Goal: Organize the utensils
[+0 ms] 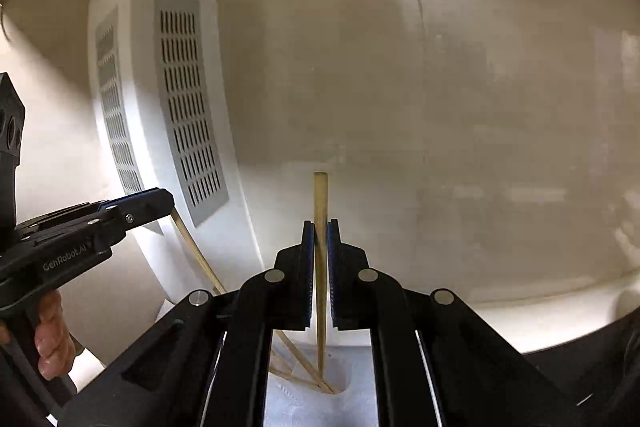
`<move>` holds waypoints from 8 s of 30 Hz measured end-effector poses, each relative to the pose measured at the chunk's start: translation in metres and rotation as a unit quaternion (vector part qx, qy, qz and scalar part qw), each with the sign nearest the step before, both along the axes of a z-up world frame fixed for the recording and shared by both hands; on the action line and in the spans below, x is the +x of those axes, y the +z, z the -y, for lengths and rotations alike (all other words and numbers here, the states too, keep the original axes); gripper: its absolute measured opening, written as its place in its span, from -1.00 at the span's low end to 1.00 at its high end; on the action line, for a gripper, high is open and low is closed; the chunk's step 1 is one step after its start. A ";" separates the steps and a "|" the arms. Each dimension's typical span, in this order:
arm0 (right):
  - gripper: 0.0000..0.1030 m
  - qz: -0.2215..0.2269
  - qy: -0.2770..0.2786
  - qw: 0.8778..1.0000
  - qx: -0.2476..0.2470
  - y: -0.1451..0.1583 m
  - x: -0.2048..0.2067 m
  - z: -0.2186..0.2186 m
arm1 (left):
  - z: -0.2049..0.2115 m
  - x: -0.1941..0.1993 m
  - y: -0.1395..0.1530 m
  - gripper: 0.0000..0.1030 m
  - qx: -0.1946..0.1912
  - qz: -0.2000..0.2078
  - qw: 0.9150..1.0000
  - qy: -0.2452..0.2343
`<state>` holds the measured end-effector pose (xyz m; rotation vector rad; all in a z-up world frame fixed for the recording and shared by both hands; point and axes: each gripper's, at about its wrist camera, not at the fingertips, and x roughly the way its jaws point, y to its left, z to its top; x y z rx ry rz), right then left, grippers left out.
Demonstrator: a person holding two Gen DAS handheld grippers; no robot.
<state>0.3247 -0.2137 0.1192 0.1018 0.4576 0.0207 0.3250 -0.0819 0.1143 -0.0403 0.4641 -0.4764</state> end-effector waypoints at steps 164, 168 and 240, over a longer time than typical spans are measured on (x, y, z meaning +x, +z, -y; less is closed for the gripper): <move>-0.89 -0.056 0.029 0.998 -0.015 0.005 0.008 0.002 | 0.007 -0.007 0.021 -0.67 0.046 -0.077 0.996 -0.019; -0.89 -0.069 0.028 0.997 -0.014 -0.010 0.012 0.001 | 0.011 0.005 0.000 -0.67 0.054 -0.092 0.994 -0.018; 0.89 -0.201 -0.024 0.979 0.015 -0.107 -0.091 -0.026 | -0.019 -0.073 -0.101 0.77 0.150 -0.149 0.974 0.075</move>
